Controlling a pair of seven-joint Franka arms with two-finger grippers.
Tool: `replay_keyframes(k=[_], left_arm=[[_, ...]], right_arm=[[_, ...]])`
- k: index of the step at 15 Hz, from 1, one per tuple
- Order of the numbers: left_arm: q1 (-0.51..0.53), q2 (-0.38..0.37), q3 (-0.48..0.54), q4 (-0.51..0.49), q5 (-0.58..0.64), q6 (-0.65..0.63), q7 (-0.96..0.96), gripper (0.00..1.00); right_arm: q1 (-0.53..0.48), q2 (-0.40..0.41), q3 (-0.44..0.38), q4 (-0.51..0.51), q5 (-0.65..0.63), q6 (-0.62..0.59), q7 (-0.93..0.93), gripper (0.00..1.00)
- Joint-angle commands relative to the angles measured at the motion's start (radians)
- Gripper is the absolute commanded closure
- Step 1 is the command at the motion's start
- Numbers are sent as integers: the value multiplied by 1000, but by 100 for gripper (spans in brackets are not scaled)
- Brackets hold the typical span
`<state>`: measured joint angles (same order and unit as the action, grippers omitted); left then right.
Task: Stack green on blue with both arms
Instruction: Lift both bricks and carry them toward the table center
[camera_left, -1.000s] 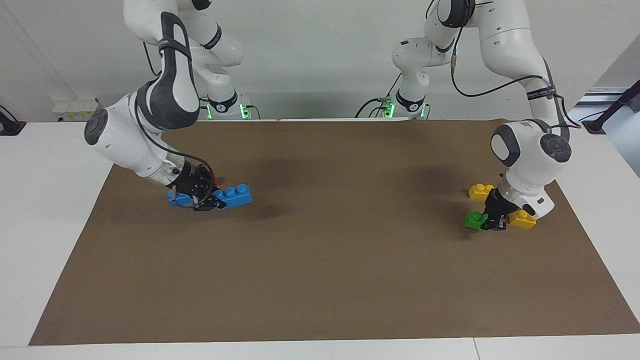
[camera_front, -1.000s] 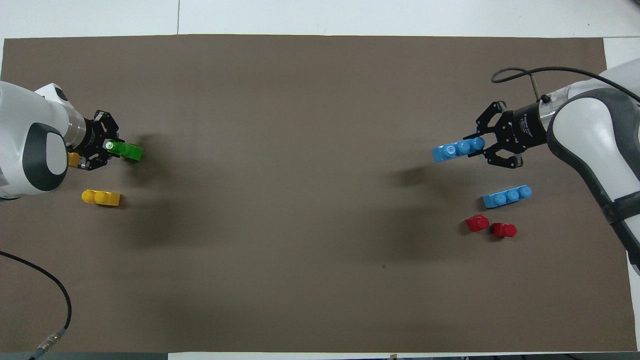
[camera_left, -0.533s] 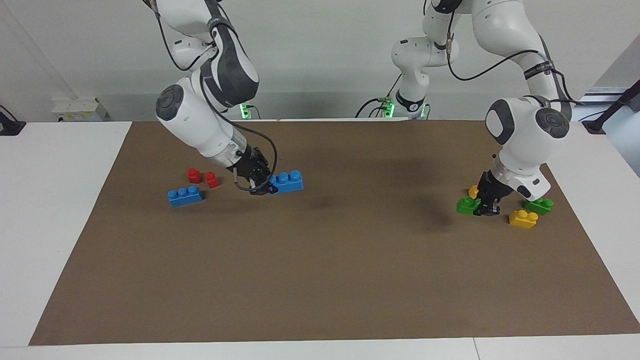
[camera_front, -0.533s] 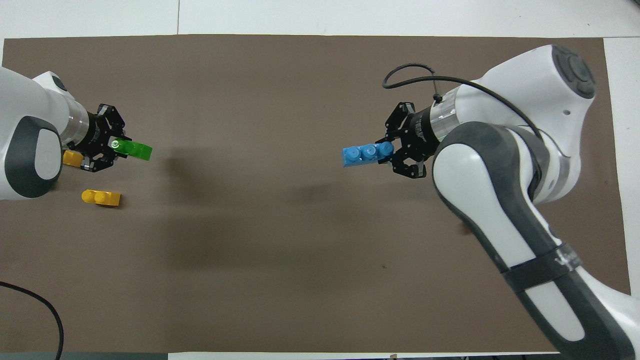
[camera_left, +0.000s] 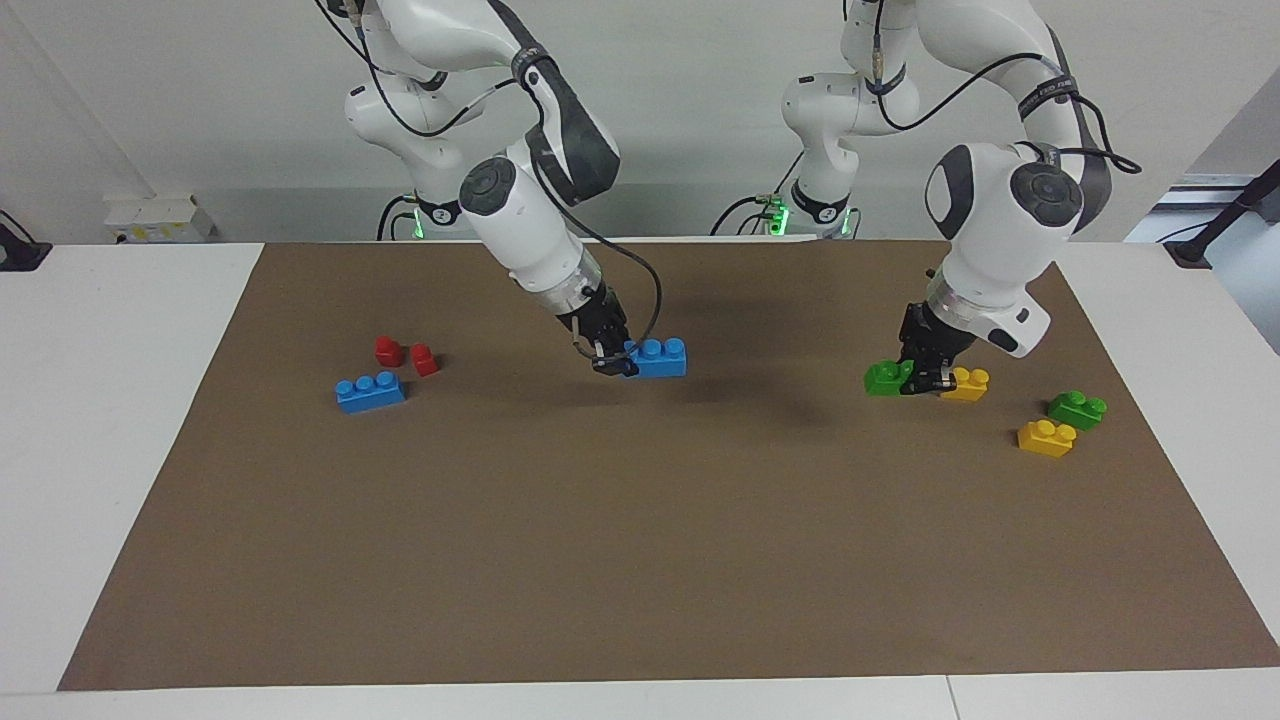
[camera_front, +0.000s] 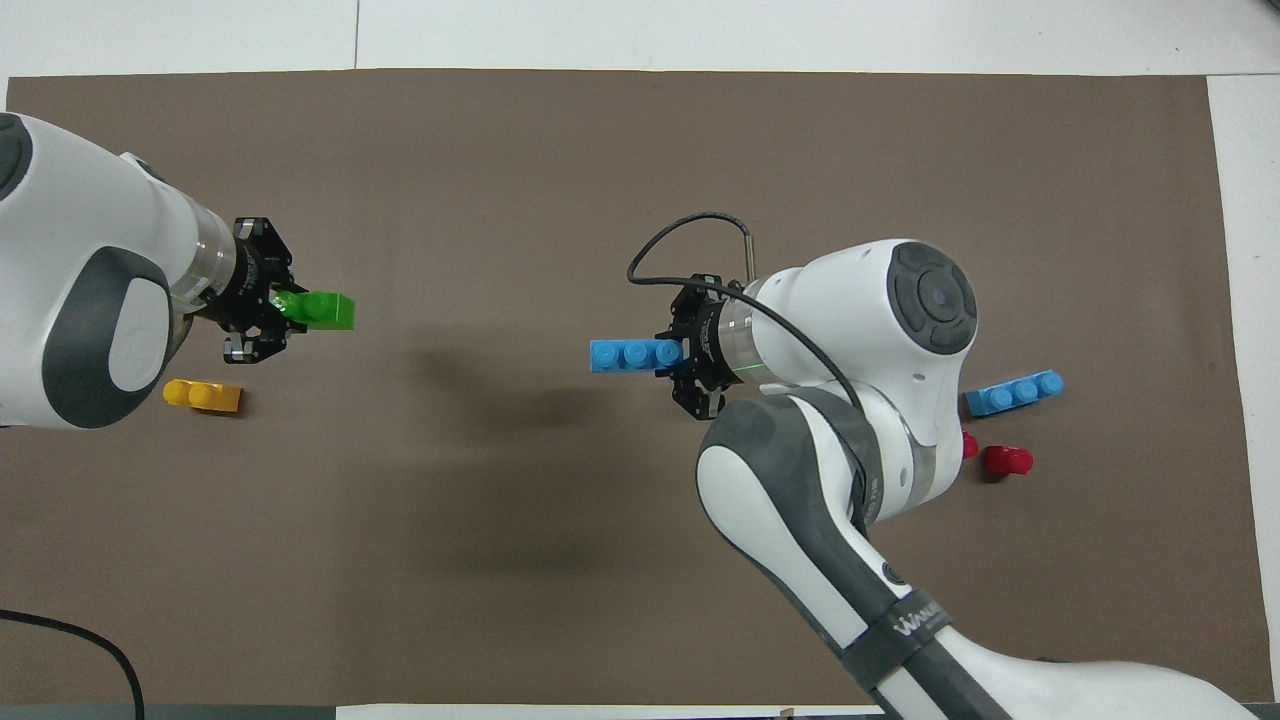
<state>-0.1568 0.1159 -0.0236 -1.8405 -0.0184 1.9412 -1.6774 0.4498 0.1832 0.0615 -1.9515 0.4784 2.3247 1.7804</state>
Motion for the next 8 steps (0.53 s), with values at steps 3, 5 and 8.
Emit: replay_keyframes(k=[3,5,8], left_arm=[[-118,-47,13,-26,11,-33,-175,100],[-167,-53,13,-37,11,-24,-218,100],[-231,-64,13,-57,9,-12,-278,100]], right_arm=[[41,-50,-5,-128,23,94,28,100],[43,-44,-3,-139,25,101,28,100],[46,-19,-2,-141,57,117,22,100]])
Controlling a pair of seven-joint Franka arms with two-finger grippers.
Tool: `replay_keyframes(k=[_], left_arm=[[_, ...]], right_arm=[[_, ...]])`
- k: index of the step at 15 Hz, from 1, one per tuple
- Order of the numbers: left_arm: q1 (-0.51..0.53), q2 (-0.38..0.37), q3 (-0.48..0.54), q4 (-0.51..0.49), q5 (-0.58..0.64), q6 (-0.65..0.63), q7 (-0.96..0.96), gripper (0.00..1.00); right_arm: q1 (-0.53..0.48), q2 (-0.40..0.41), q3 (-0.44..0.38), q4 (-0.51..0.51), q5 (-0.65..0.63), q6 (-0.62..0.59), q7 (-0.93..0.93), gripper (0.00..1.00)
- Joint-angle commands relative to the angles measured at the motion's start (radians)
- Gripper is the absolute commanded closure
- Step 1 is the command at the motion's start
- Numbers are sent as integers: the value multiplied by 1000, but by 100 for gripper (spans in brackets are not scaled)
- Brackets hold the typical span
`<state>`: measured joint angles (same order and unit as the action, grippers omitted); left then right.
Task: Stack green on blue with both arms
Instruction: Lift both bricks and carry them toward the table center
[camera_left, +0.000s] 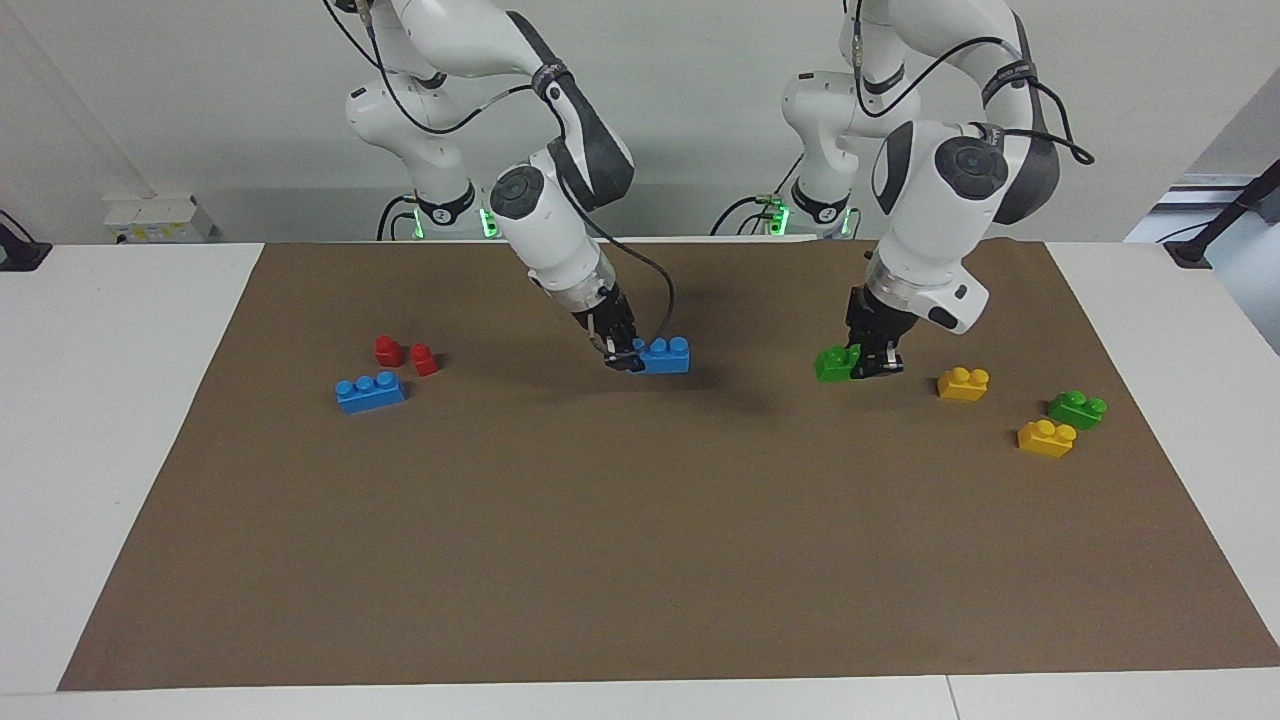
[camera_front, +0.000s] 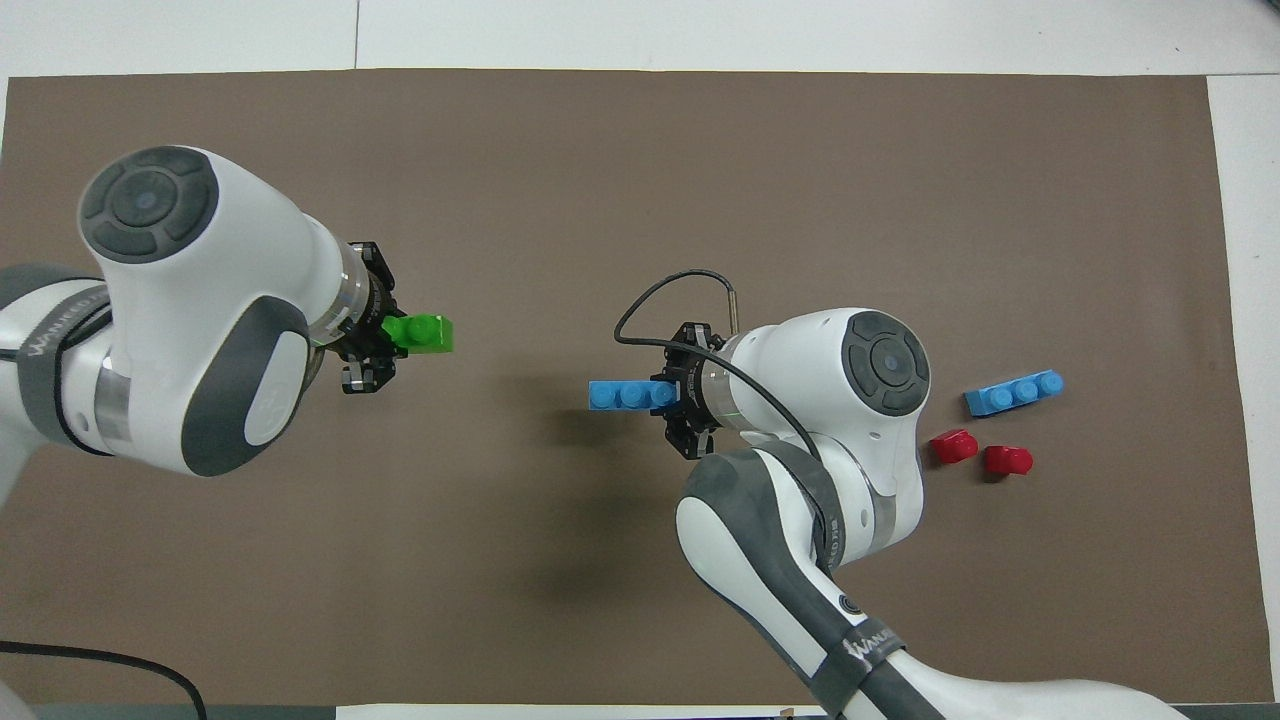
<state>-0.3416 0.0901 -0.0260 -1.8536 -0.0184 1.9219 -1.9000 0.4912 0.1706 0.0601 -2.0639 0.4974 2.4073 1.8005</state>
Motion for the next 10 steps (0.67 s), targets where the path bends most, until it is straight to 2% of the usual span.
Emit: replay_keyframes(k=[1,10], left_arm=[[-60,-39,15,-47,9,18,-79,100],[-204,-76,15,-137,11,118,-264,100]], right_arm=[[4,4,0,-28,40,44,2,100],[63,67,1,-71,76,165,-15,100]])
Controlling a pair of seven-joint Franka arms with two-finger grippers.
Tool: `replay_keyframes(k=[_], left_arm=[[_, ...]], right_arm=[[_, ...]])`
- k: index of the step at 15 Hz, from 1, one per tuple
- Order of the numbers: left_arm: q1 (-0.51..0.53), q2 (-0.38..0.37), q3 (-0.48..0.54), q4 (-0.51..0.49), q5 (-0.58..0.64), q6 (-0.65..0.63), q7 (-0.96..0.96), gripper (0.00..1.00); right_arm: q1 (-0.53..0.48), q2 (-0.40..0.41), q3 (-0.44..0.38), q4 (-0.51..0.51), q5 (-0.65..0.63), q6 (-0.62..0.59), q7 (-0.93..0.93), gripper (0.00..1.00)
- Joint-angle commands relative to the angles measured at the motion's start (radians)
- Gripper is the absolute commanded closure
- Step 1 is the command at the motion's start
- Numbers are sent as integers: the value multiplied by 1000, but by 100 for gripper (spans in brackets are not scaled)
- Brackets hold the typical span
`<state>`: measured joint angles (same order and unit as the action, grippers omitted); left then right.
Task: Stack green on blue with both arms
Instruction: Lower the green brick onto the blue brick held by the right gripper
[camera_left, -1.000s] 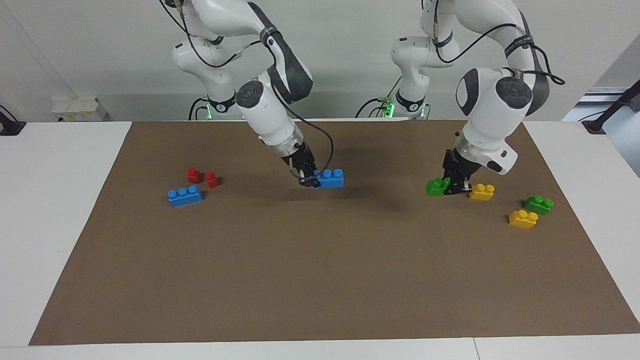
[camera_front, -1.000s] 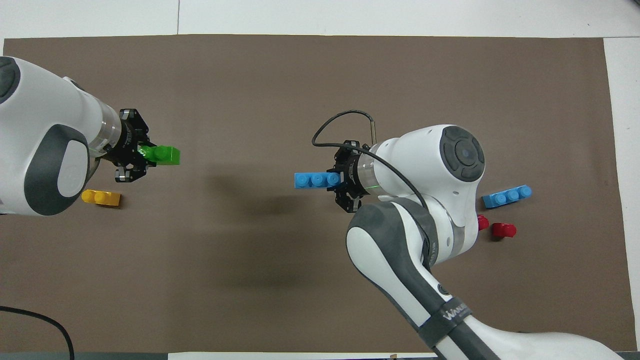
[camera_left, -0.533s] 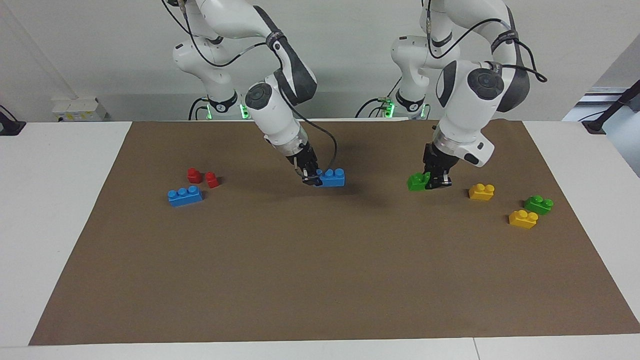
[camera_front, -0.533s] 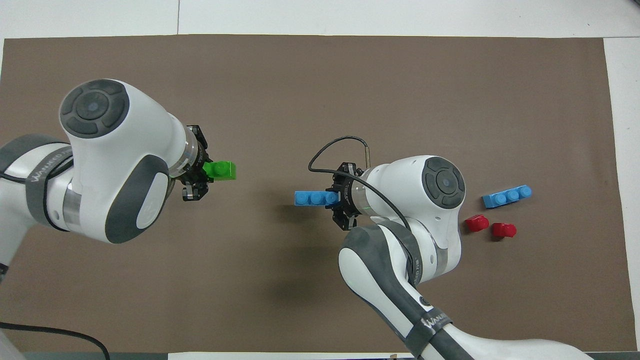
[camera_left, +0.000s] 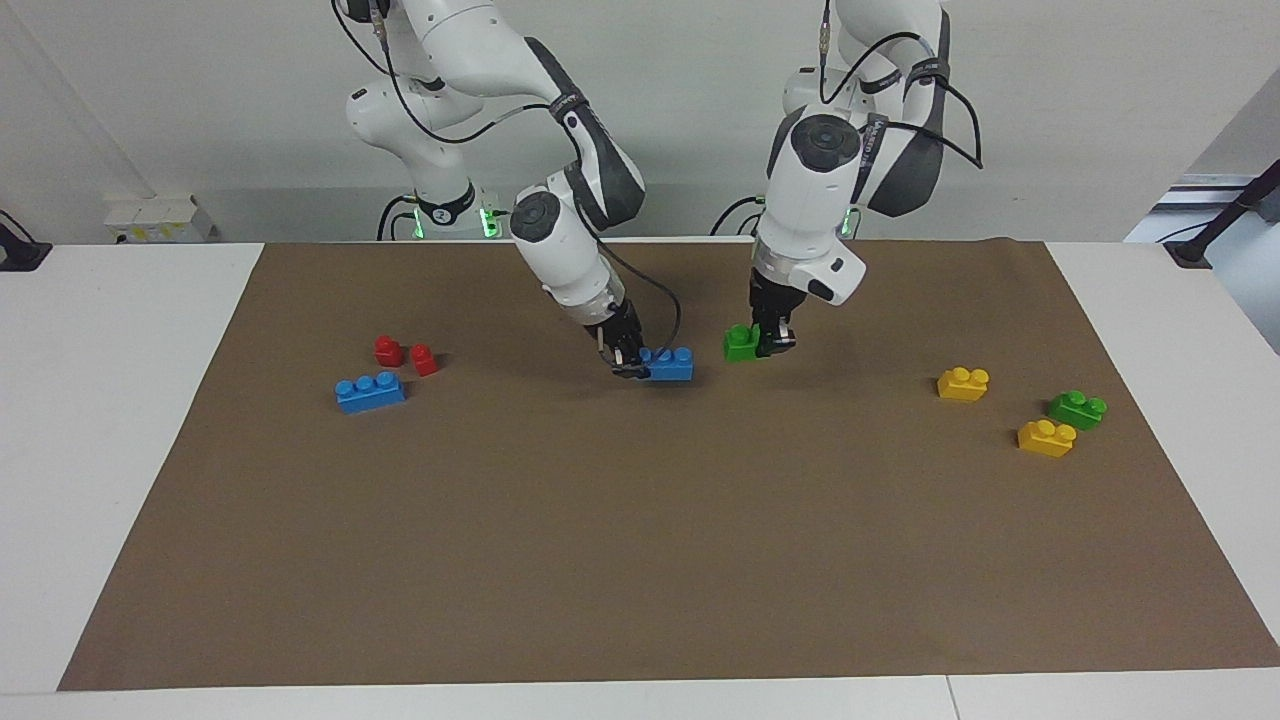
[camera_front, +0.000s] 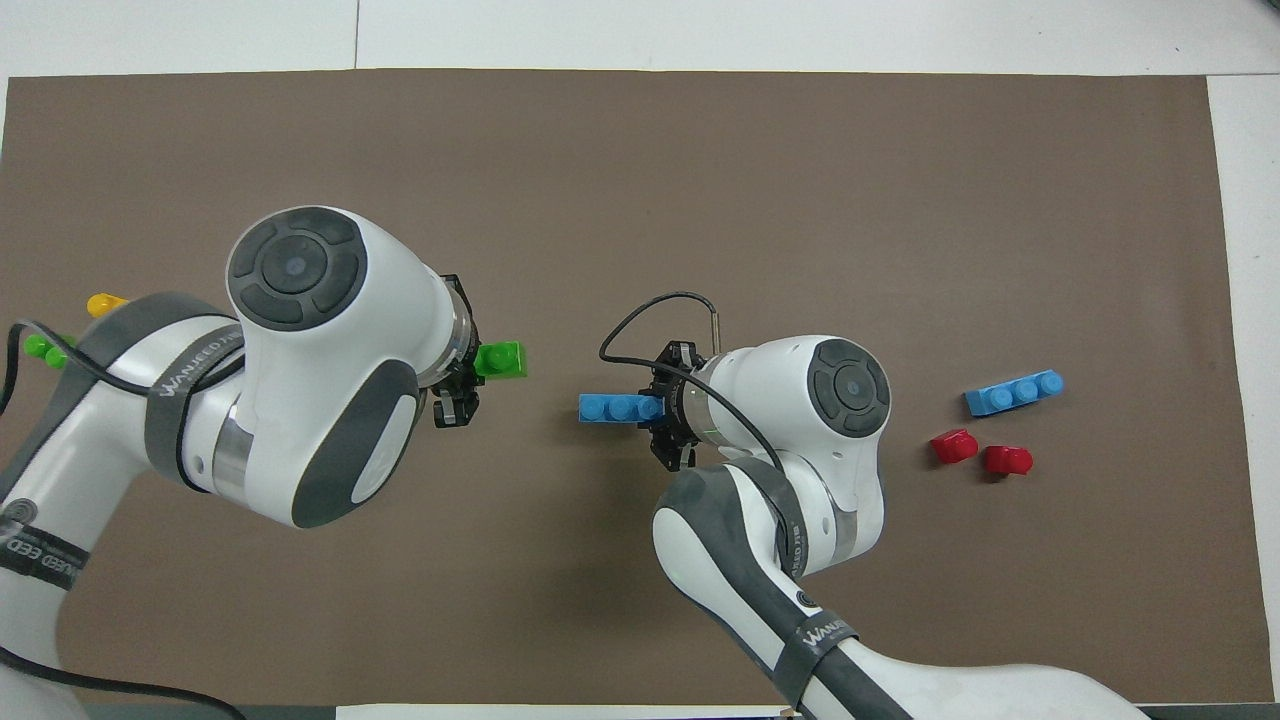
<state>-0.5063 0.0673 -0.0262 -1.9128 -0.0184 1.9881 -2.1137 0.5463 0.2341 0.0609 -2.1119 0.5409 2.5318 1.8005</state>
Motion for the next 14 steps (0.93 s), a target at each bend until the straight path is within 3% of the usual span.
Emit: replay_keyframes(k=[1,7,14], left_arm=[[-49,-57,16,-89,11,63,-69,100],[-127,-72,16,-187,17,182,-160,100],[-179,-17,16,-210,75,274,-239,100]], right_arm=[[18,8,0,-36,33,68,-16,100],[27,14,0,-49,41,90,-32,100],[29,20,0,-65,67,116,-59,100]])
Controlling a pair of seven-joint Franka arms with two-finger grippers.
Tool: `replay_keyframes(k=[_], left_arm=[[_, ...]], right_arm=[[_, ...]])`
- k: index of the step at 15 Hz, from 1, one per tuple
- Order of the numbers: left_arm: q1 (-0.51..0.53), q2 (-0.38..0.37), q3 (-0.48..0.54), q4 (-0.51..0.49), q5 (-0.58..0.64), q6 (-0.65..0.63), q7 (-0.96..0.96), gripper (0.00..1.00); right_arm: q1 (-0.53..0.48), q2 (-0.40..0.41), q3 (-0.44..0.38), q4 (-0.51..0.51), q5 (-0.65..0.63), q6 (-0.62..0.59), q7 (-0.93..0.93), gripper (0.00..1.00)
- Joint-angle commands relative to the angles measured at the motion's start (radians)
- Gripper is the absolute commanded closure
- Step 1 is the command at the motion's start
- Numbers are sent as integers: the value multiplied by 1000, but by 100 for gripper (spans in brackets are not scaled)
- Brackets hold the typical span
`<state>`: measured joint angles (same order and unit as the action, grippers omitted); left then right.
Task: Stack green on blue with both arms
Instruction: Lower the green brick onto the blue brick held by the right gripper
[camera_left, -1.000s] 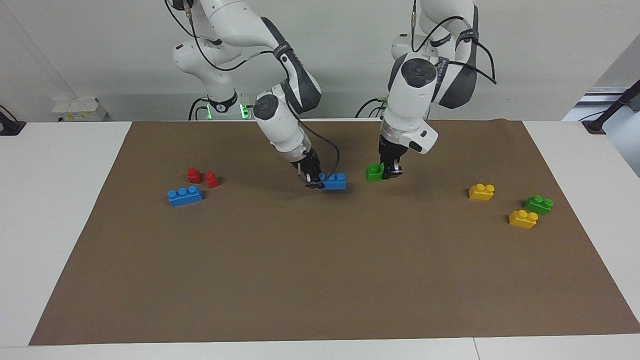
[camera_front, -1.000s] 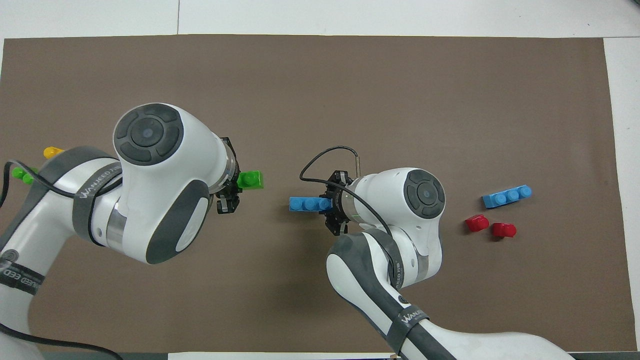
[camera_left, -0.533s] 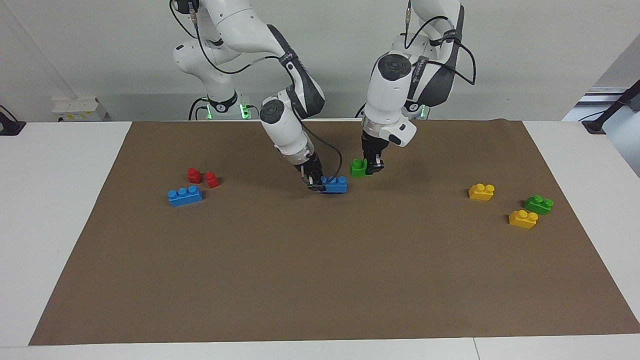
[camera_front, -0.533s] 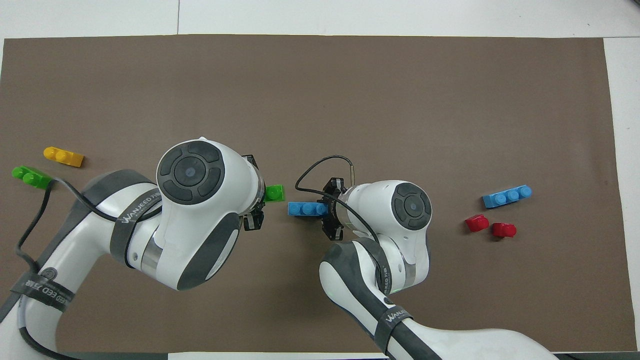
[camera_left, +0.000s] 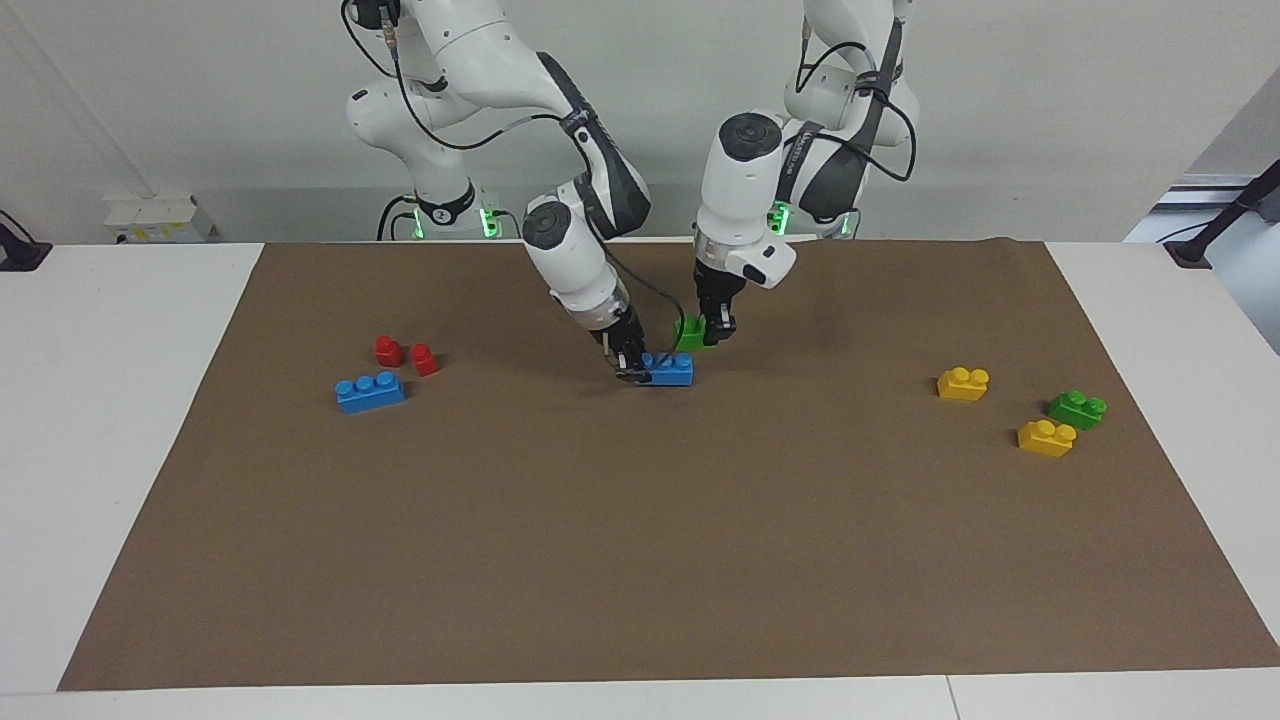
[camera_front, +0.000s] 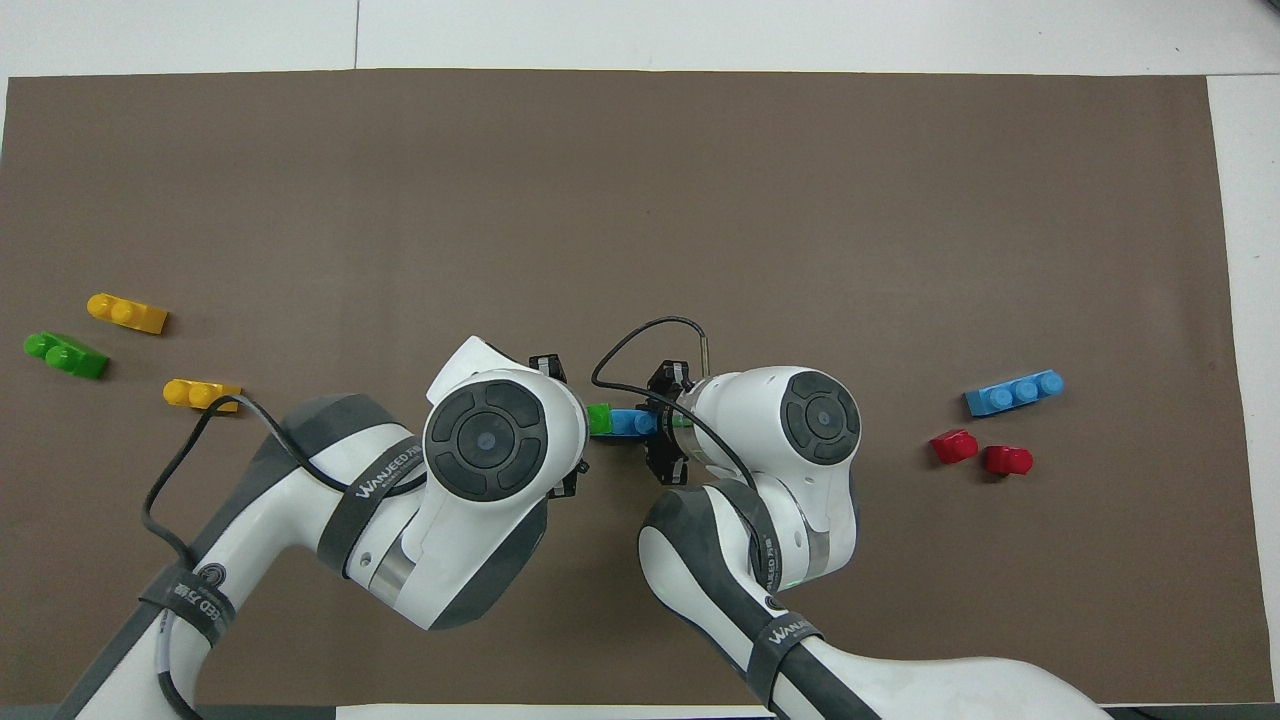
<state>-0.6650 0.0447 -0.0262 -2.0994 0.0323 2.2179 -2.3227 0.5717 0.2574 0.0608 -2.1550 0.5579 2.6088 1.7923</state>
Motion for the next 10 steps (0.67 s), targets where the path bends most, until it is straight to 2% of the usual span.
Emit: replay_keyframes(k=[1,10], left_arm=[[-21,9,15,-27,28,58,-30,100],[-28,38,15,-57,31,120,-32,100]], right_arm=[[4,-1,1,-23,60,40,-63,100],[4,0,1,-46,74,68,-82,100]])
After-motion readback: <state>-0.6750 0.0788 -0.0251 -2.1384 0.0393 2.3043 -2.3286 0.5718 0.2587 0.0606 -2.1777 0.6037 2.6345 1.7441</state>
